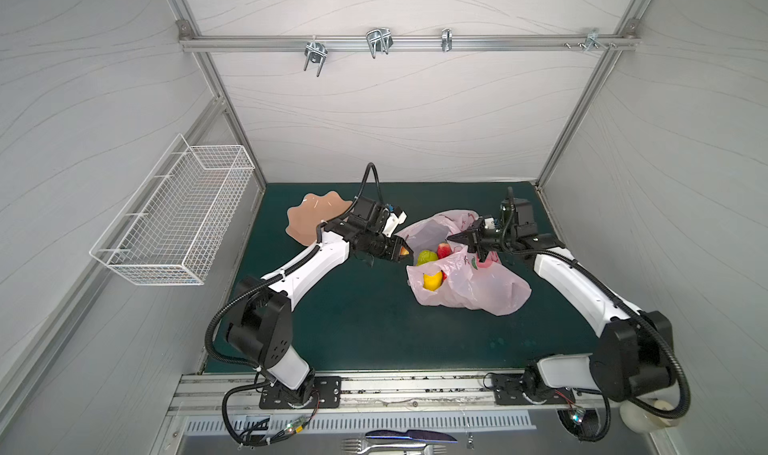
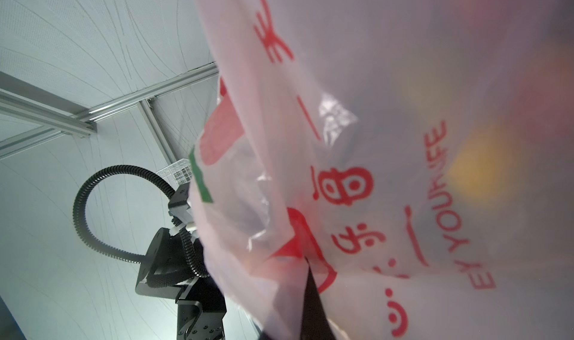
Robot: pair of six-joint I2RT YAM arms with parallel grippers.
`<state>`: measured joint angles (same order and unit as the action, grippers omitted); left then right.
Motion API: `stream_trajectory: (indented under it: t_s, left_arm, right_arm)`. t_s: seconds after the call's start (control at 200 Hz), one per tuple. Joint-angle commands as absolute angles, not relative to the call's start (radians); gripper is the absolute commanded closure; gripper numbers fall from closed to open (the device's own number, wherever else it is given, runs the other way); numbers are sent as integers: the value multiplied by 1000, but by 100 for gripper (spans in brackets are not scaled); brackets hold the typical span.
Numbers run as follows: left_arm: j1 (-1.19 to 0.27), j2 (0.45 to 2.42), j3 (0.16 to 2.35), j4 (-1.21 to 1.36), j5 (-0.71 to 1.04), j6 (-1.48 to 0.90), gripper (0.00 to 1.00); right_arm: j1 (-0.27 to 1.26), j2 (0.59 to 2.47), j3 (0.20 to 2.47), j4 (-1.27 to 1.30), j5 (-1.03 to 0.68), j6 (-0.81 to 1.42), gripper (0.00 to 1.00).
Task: Place the fruits into the plastic bag
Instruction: 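Carry the strawberry with the left gripper over the bag mouth, then lower the strawberry into the bag and open the left gripper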
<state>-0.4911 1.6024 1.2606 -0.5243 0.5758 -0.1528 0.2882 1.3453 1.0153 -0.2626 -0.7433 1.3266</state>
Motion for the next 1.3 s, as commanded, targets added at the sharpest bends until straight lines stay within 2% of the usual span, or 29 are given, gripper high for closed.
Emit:
stream_trajectory:
  t_s: [0.0, 0.455, 0.64, 0.745, 0.91, 0.97, 1.181, 1.291]
  left_arm:
    - [-520, 1666, 1317, -453, 601, -167, 77]
    - [-649, 1958, 1603, -330, 574, -319, 76]
    - [-674, 2083, 1702, -261, 540, -477, 74]
    - [-687, 2117, 1698, -173, 557, -570, 66]
    - [-697, 2084, 1662, -139, 570, -586, 31]
    - [-692, 2061, 1651, -143, 577, -582, 22]
    - [-662, 1978, 1602, -185, 548, -596, 11]
    - [-644, 1956, 1635, -311, 517, -582, 8]
  right_arm:
    - [285, 1352, 1045, -255, -758, 1328, 100]
    - [290, 1344, 1039, -245, -753, 1336, 100]
    - [297, 1348, 1031, -224, -753, 1348, 100]
    - [298, 1349, 1033, -219, -752, 1350, 100]
    - [298, 1346, 1031, -219, -750, 1350, 100]
    - [297, 1347, 1029, -217, -752, 1351, 100]
    - [298, 1351, 1032, -207, -750, 1356, 100]
    - [298, 1349, 1032, -209, -750, 1355, 100]
